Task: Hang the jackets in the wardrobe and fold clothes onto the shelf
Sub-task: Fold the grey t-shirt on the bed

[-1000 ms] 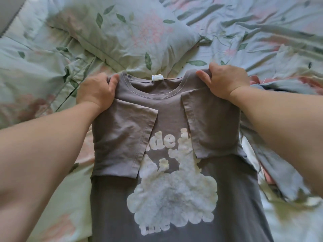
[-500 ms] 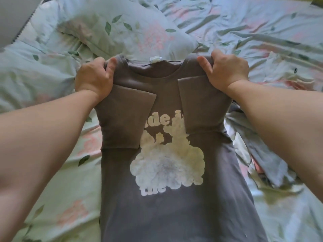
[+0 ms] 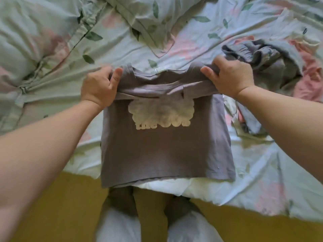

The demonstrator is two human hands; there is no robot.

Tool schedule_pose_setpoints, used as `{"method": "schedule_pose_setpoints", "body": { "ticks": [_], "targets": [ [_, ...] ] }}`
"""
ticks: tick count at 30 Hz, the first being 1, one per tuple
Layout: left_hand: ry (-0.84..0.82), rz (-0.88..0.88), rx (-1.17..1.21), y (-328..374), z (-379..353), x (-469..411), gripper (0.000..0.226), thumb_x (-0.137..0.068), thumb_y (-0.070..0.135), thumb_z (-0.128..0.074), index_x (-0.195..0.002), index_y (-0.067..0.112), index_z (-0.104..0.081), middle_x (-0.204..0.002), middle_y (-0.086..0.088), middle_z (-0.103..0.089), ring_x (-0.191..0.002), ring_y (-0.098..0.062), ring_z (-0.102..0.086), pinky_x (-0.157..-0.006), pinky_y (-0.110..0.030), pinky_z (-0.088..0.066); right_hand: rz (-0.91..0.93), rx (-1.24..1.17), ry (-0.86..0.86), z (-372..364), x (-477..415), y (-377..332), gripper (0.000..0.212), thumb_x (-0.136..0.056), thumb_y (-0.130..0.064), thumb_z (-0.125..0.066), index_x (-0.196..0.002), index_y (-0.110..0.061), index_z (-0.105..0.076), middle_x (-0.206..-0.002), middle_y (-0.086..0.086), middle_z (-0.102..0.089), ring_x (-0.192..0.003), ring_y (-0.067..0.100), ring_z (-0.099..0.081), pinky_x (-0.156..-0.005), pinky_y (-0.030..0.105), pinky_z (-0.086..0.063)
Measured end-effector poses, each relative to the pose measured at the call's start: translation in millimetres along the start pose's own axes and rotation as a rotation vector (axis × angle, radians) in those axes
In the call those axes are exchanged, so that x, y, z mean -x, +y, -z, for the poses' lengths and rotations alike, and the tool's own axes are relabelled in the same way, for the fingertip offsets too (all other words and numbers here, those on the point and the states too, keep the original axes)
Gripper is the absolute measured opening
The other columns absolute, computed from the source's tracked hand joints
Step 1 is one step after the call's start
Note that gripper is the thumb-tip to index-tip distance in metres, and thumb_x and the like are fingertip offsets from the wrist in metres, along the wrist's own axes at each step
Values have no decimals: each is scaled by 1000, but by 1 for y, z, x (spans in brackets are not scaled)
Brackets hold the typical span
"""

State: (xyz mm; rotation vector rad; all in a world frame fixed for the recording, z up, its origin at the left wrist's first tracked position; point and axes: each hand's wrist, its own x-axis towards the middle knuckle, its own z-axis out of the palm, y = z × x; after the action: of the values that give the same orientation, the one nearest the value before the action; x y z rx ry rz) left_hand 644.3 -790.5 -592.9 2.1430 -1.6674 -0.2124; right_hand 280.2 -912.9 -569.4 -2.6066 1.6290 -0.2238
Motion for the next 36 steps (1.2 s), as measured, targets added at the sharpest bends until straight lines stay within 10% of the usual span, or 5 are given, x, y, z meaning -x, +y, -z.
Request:
{"method": "schedule_pose_setpoints", "body": {
  "ticks": [11,20,26,36],
  "targets": [
    [-120,-9,-35,-43,-80,149,50,-101,53,-36,-72,13,-46,-71,-28,-60,-66,-50,-59,-57,-45,-42,-15,-43,-61,-88,135,-12,48,-97,-60,-49,-90,-13,-53,-72,21,-66,-63,45,-63,-57,39,-40],
    [-469,-593,-283,-74,-84,213,37,-93,50,-52,-78,16,-53,-74,-10,-55,-68,-34,-55,-56,-41,-40,116,32,-424,-114,214,-3,35,-97,-50,-54,-91,-15,-54,-86,13,-65,-80,38,-64,-58,38,-43],
    [-563,-560,-461,-68,-68,238,22,-74,20,-80,-85,15,-61,-81,-9,-59,-74,-33,-57,-58,-38,-38,87,115,-577,-109,236,-17,23,-93,-32,-60,-106,-14,-57,-106,14,-57,-99,39,-55,-71,41,-48],
    [-502,-530,-578,-59,-65,270,26,-61,1,-69,-80,14,-56,-75,-9,-49,-69,-30,-48,-60,-38,-28,319,425,-661,-100,271,-27,24,-83,-12,-59,-107,-14,-59,-98,13,-55,-93,35,-53,-62,38,-32]
  ]
}}
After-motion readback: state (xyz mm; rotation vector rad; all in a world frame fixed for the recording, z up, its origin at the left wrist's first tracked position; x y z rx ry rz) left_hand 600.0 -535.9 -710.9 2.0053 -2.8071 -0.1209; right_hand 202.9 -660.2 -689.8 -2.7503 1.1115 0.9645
